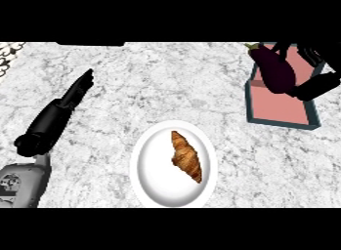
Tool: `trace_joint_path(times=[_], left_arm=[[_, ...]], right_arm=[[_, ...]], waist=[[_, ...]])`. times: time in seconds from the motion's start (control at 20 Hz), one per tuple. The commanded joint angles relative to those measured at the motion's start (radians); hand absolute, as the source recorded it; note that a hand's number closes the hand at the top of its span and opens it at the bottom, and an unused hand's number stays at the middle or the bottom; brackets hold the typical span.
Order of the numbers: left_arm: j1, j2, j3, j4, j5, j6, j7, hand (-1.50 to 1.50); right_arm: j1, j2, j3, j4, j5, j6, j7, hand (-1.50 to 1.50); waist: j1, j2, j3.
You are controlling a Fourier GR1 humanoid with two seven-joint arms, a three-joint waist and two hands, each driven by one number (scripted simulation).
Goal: Pick the eggplant from the plate and place it in the cardboard box
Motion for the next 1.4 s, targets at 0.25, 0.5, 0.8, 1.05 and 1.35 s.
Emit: trace_joint_path(times=[0.25, 0.5, 0.8, 1.05, 1.35], left_arm=[[-0.014, -0.022, -0.017, 0.034, -0.018, 0.000, -0.026, 0.00], [0.001, -0.002, 0.015, 0.006, 0.004, -0.013, -0.010, 0.00], [-0.032, -0.046, -0.028, 0.007, -0.039, 0.021, 0.009, 0.00], [-0.024, -0.019, 0.002, 0.012, -0.015, 0.000, -0.006, 0.00], [-0.012, -0.012, -0.007, 0.003, -0.008, -0.023, -0.007, 0.00]], right_arm=[[-0.174, -0.035, 0.089, 0.435, 0.143, 0.170, -0.238, 1.50], [-0.238, -0.019, 0.149, 0.616, 0.244, 0.204, -0.328, -1.50], [-0.254, 0.027, 0.128, 0.755, 0.230, 0.188, -0.619, -1.50], [-0.283, 0.053, -0.150, 0.816, -0.104, 0.342, -0.662, -1.50], [-0.333, 0.071, -0.357, 1.001, -0.343, 0.486, -0.435, -1.50]], waist=[[0.010, 0.005, 0.000], [0.011, 0.002, 0.001], [0.009, 0.005, 0.002], [0.002, 0.004, 0.005], [0.015, 0.007, 0.003]])
